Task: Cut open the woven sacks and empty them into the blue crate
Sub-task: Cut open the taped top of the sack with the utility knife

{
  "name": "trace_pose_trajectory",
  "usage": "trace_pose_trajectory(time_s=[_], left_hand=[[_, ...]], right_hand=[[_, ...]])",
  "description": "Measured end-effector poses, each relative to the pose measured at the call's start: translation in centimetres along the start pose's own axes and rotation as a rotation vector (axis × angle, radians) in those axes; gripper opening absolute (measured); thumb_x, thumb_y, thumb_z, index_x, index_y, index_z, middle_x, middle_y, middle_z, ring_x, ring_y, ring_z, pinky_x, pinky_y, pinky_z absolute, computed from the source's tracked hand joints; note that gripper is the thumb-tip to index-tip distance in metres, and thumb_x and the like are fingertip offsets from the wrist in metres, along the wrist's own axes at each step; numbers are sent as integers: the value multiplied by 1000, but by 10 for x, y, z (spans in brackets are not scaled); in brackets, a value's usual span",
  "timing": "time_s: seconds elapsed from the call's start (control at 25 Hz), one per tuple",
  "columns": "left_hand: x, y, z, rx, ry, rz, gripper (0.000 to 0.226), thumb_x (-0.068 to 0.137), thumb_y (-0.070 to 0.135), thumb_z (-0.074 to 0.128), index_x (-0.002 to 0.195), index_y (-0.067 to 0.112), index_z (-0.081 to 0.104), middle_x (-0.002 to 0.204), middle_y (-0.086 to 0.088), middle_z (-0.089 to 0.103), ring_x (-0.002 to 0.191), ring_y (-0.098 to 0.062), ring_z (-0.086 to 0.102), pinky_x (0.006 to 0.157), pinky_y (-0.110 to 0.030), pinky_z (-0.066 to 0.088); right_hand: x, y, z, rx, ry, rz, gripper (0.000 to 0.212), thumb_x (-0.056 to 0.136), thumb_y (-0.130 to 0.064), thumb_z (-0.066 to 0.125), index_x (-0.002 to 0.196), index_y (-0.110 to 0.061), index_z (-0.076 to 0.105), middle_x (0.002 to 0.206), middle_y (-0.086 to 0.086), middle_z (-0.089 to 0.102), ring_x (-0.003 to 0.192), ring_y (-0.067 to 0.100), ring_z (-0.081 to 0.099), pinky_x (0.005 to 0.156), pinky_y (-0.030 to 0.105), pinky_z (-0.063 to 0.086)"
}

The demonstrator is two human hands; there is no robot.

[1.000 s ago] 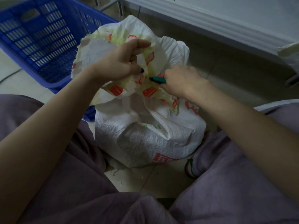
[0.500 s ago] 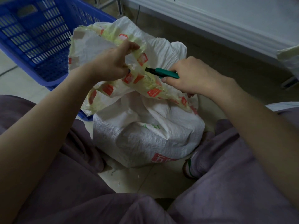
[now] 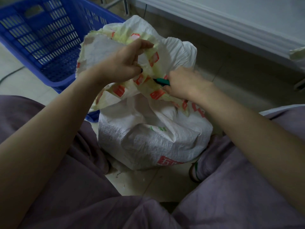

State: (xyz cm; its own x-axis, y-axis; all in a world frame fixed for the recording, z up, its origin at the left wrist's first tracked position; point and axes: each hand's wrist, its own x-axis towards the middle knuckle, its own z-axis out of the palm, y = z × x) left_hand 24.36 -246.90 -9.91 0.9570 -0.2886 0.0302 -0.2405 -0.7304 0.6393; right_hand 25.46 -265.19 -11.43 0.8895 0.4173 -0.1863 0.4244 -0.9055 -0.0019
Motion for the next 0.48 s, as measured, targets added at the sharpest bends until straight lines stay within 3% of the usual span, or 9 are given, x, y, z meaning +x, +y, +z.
trace_pose_trajectory(time_s=[0.08, 0.28, 0.36, 0.48], left_hand=[[0, 2, 0, 64, -15, 37, 63, 85, -8, 52, 141, 10, 30, 142, -8, 40, 119, -29, 43, 70, -5, 43], [3, -13, -10, 222, 17, -107, 60, 86, 2, 53, 139, 19, 28, 131, -13, 48, 100, -23, 53, 82, -33, 43], [4, -13, -9, 165, 31, -136, 58, 88, 6, 54, 138, 20, 28, 128, -10, 48, 107, -21, 51, 89, -36, 45], [5, -10, -6, 122, 57, -157, 57, 89, 7, 54, 139, 19, 29, 127, -7, 47, 107, -17, 50, 87, -31, 43]], right_hand=[[2, 1, 2, 27, -18, 7, 33, 96, -31, 50, 110, -4, 59, 85, 8, 46, 79, 26, 50, 64, 32, 36], [-2, 14, -18, 199, -103, 0, 33, 94, -39, 53, 89, -7, 63, 62, 2, 49, 53, 15, 47, 48, 28, 36], [-13, 25, -32, 343, -150, 34, 30, 94, -41, 53, 82, -15, 61, 58, 1, 55, 46, 12, 54, 46, 24, 43], [-27, 45, -44, 421, -186, 64, 25, 89, -43, 60, 81, -19, 60, 58, 1, 60, 39, 10, 56, 47, 25, 49]])
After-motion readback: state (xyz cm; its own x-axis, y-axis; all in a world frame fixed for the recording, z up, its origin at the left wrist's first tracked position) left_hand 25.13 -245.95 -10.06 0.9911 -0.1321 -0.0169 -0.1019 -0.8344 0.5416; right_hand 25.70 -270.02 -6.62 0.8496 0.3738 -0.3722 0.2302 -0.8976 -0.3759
